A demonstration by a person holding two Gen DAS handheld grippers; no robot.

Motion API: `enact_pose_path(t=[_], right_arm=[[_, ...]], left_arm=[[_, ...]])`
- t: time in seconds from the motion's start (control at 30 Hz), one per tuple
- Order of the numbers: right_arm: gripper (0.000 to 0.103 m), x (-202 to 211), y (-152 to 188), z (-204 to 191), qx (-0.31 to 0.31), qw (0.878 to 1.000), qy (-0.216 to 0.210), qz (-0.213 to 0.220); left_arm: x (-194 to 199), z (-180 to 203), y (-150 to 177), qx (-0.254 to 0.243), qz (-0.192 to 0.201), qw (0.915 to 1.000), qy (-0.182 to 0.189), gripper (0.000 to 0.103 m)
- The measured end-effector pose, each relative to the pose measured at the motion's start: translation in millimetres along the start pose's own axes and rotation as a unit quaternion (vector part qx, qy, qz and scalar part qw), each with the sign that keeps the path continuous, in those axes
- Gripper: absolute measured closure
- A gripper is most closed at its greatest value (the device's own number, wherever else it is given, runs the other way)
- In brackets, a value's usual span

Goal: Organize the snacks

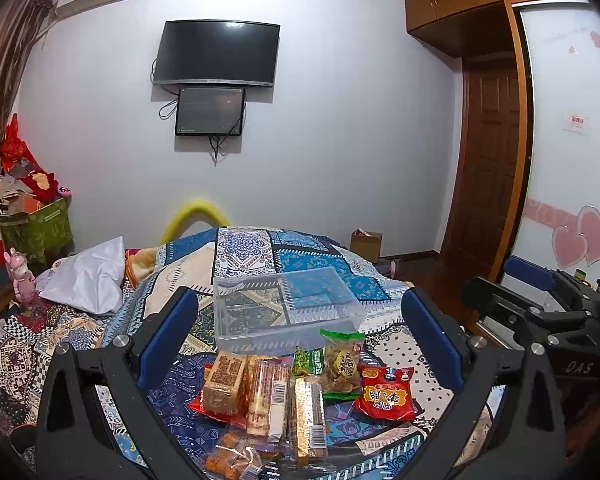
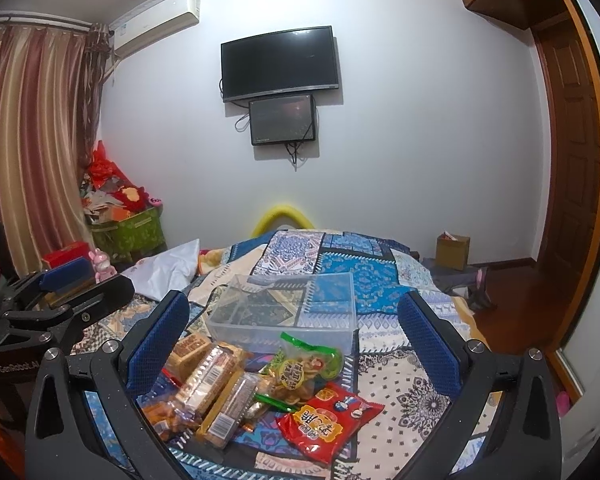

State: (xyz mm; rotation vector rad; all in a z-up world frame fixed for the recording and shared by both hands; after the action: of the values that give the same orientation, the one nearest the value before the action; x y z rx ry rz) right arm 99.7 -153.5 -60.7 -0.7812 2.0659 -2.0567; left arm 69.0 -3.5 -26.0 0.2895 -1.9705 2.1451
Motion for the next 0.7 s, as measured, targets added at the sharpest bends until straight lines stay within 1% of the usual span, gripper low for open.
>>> enact_pose_path(t=[0.7], right_arm=[[0.000,2.7,-0.7,-1.6,-0.001,1.000,-0.001,0.002]], left_arm=[[0.4,1.4,-3.0,-0.002,-0.003,1.0000,-0.001,0.000]])
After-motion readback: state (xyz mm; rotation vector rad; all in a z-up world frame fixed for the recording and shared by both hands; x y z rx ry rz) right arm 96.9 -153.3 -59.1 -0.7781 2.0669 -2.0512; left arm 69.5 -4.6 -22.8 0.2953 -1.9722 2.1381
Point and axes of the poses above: each gripper's, at about its wrist camera, not at the fingertips, and x roughly against the way its jaws point, z to its right, y to its underside, the point moved 6 cm from there along -x, roughly the way its jaws point
